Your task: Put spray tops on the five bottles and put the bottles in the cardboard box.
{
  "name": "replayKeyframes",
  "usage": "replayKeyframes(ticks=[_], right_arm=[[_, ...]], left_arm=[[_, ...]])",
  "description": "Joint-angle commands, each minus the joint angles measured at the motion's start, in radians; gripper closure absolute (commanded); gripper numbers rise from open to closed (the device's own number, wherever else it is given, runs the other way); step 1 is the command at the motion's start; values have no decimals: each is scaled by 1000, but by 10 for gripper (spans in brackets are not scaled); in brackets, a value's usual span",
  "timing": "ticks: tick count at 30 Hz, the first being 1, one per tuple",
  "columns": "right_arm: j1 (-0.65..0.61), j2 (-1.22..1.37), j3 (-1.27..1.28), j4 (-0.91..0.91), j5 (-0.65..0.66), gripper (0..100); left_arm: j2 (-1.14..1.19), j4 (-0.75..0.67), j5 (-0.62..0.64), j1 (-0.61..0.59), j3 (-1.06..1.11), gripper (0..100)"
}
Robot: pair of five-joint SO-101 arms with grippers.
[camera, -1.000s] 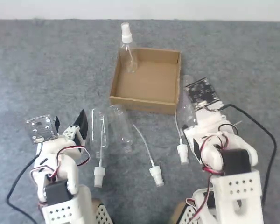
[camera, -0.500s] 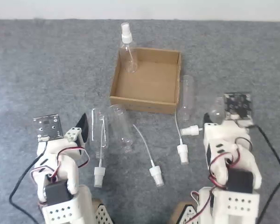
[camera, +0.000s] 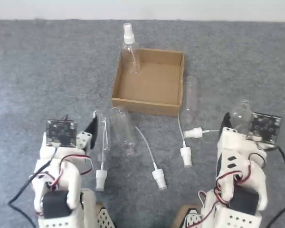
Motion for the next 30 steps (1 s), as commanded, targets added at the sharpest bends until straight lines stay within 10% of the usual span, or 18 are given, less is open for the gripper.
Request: replayKeyframes(ticks=[1,16,30], right_arm=[[70,-22,-15,-30,-37,976],[85,-19,-12,-45,-41,976],[188,-22,-18,-45,-40,976]], left_arm=[[20,92,-78,100,-136,732],[439,192,-322,203,-334,732],[994,296,-617,551,-582,728]])
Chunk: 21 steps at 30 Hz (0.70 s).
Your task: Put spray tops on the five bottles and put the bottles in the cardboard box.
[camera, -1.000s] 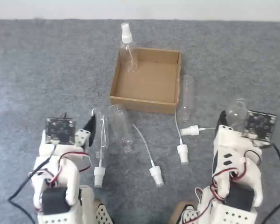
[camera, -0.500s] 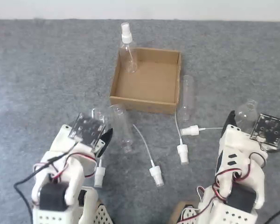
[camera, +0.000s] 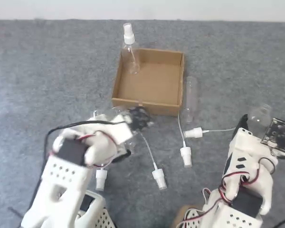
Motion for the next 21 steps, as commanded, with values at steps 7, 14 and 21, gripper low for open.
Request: replayKeyframes(ticks=[7,14,21], right_arm=[[64,-18,-14,-42,37,976],[65,-18,-14,-44,44,978],[77,-18,-14,-47,44,978]], left_arm=[[229,2,-204,210,-59,728],[347,-86,-213,327,-59,731],[517,-147,-215,456,-71,732]])
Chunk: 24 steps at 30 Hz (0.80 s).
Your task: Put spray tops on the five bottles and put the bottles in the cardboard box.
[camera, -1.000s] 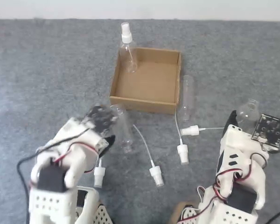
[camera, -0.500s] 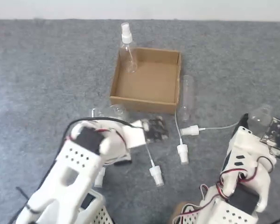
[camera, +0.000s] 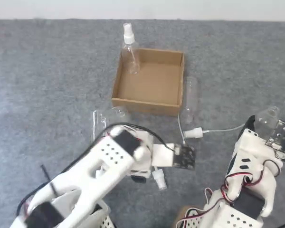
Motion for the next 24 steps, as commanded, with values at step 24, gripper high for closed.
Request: replayKeyframes(ticks=[24], right_arm=[[73,-18,-18,-30,21,979]], left_arm=[[583,-43,-51,167,-378,813]])
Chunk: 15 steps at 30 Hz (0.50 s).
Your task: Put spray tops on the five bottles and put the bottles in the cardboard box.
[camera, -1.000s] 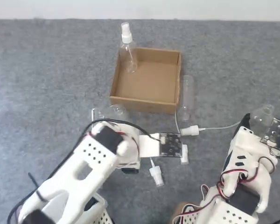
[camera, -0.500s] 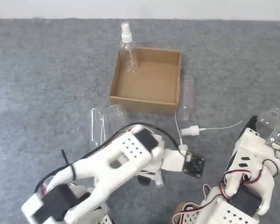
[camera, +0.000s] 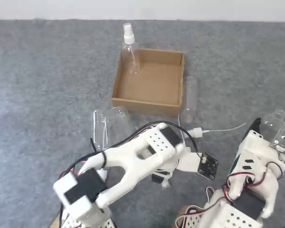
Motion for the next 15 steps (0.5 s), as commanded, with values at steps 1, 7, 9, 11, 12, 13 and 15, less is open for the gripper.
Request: replayKeyframes(ticks=[1,7,9,11,12,13,15], right_arm=[[8,-18,-18,-30,23,979],[8,-18,-18,-30,26,979],[8,-18,-17,-30,26,979],[7,-18,-17,-30,26,978],[7,-18,-17,-30,28,978],[7,-18,-17,-30,28,978],[7,-18,-17,-30,28,978]], left_arm=[[28,-15,-6,3,-59,819],[35,-15,54,-11,-61,863],[35,-12,98,-15,-68,872],[35,-8,132,-25,-73,879],[35,-6,152,-34,-76,882],[35,-6,170,-43,-77,885],[35,-6,198,-71,-77,886]])
